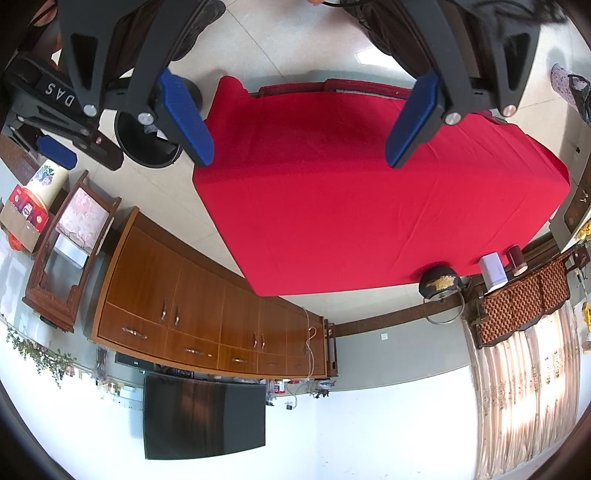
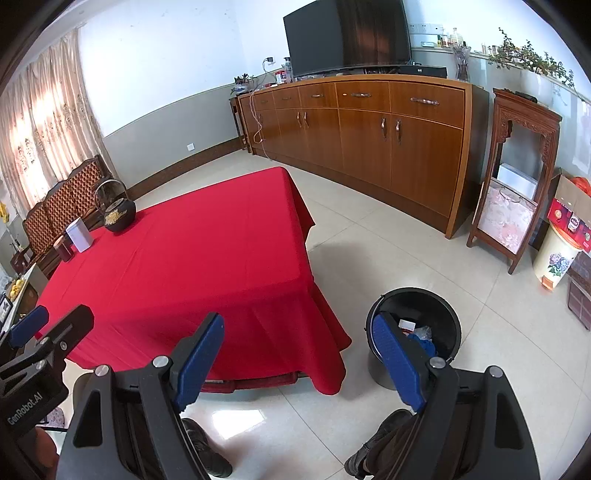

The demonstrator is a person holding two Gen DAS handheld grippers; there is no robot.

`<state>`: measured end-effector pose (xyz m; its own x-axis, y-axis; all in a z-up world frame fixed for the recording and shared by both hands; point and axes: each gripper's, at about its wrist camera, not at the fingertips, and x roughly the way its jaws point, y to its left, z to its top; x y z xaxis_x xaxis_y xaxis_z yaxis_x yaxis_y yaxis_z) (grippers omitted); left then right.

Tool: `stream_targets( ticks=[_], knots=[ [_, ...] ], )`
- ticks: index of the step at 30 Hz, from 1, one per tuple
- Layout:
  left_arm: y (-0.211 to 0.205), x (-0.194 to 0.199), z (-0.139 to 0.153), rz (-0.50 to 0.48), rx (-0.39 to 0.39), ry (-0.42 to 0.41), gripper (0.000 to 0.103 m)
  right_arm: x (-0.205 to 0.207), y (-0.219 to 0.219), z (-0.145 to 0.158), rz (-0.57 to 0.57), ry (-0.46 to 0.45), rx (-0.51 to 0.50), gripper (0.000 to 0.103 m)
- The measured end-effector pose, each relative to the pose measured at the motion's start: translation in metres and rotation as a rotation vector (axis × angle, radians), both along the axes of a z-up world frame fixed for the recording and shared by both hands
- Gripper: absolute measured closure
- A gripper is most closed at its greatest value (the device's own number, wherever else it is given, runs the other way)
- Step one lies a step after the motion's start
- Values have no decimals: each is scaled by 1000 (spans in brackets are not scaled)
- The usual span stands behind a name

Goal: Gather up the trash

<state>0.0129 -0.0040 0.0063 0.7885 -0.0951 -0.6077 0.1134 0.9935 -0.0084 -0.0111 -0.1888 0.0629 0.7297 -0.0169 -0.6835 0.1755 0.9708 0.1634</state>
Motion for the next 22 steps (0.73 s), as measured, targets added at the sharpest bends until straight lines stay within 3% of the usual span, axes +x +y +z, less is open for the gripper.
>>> stream_targets(
  ticks=[14,22],
  knots=[
    [-3,4,-4,-7,-16,7,8,4,1,-2,3,6,0,19],
    [-5,4,2,-14,-48,-28,8,6,1,-3,1,8,-1,19]
  ],
)
